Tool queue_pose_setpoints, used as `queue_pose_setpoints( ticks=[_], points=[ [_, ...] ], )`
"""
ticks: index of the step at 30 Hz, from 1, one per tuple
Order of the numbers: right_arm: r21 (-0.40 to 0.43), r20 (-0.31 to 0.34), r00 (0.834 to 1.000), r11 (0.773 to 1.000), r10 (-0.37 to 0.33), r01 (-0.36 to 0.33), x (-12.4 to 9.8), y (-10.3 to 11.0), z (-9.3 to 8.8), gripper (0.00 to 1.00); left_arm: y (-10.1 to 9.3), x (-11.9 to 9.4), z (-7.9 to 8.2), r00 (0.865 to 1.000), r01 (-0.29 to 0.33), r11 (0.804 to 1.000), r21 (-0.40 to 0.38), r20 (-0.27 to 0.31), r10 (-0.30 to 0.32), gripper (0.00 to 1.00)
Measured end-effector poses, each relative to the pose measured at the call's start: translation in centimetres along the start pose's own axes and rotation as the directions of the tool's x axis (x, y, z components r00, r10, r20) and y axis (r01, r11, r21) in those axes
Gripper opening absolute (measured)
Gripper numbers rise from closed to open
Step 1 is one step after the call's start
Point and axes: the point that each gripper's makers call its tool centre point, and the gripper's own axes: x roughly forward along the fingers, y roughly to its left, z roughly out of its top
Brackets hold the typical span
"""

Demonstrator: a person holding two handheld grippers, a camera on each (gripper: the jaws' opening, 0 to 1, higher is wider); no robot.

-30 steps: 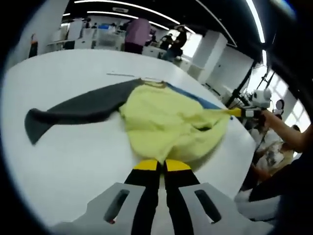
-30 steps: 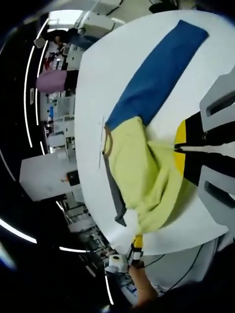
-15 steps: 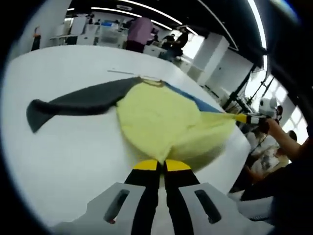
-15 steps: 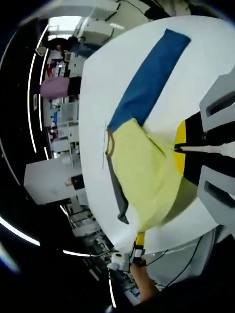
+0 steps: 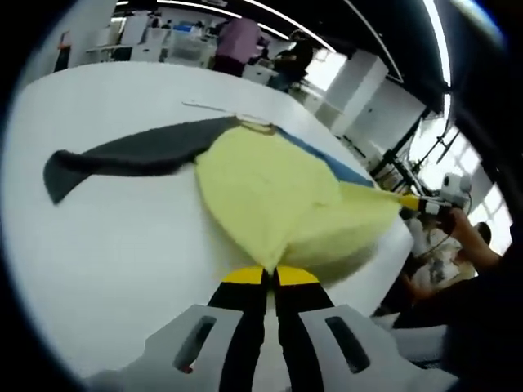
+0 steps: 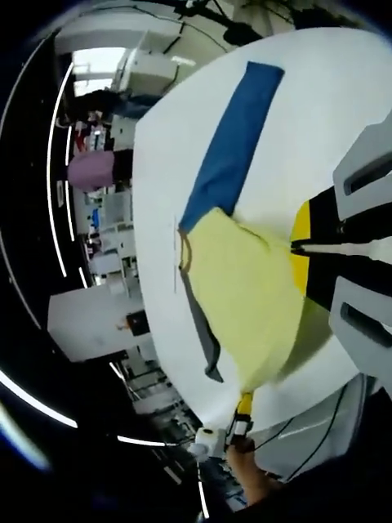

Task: Fold the garment on the visible template until the final outline fits inside the template.

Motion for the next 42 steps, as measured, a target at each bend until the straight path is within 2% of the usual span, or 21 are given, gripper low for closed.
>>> queue_pose_setpoints(
  ticks=[6, 9, 13, 17, 24, 32, 40, 42],
  points=[
    [0.051, -0.019, 0.999, 0.998, -0.045, 0.046, -0.3, 0.0, -1.2, 0.0, 0.0, 0.2, -0.7, 1.0, 0.004, 1.0, -0.022, -0.031, -0.005, 0.0],
    [0.076, -0.079, 0.995, 0.995, -0.056, 0.062, -0.2, 0.0, -3.1, 0.0, 0.2, 0.2, -1.2, 0.999, -0.003, 0.999, -0.038, -0.053, 0.001, 0.0],
    [0.114, -0.112, 0.991, 0.99, -0.066, 0.079, -0.1, -0.3, -4.6, 0.0, 0.4, 0.3, -1.9, 0.996, -0.005, 0.999, -0.049, -0.088, 0.001, 0.0],
    [0.114, -0.148, 0.986, 0.989, -0.077, 0.095, 0.5, -0.9, -6.4, 0.0, 0.7, 0.7, -3.2, 0.99, -0.011, 0.998, -0.069, -0.138, 0.002, 0.0],
    [0.12, -0.199, 0.977, 0.987, -0.082, 0.107, 1.4, -1.3, -8.9, 0.0, 1.6, 1.0, -4.6, 0.985, -0.032, 0.997, -0.076, -0.171, 0.019, 0.0],
    [0.124, -0.222, 0.972, 0.987, -0.076, 0.105, 2.0, -1.6, -10.0, 0.0, 2.3, 1.2, -6.0, 0.978, -0.056, 0.995, -0.081, -0.204, 0.038, 0.0],
    [0.11, -0.226, 0.973, 0.991, -0.054, 0.081, 2.3, -1.5, -9.9, 0.0, 2.4, 1.1, -6.3, 0.979, -0.061, 0.996, -0.063, -0.199, 0.047, 0.05],
    [0.108, -0.226, 0.972, 0.991, -0.059, 0.085, 2.4, -1.7, -9.6, 0.07, 2.4, 1.1, -6.2, 0.98, -0.059, 0.997, -0.057, -0.194, 0.047, 0.09]
  ],
)
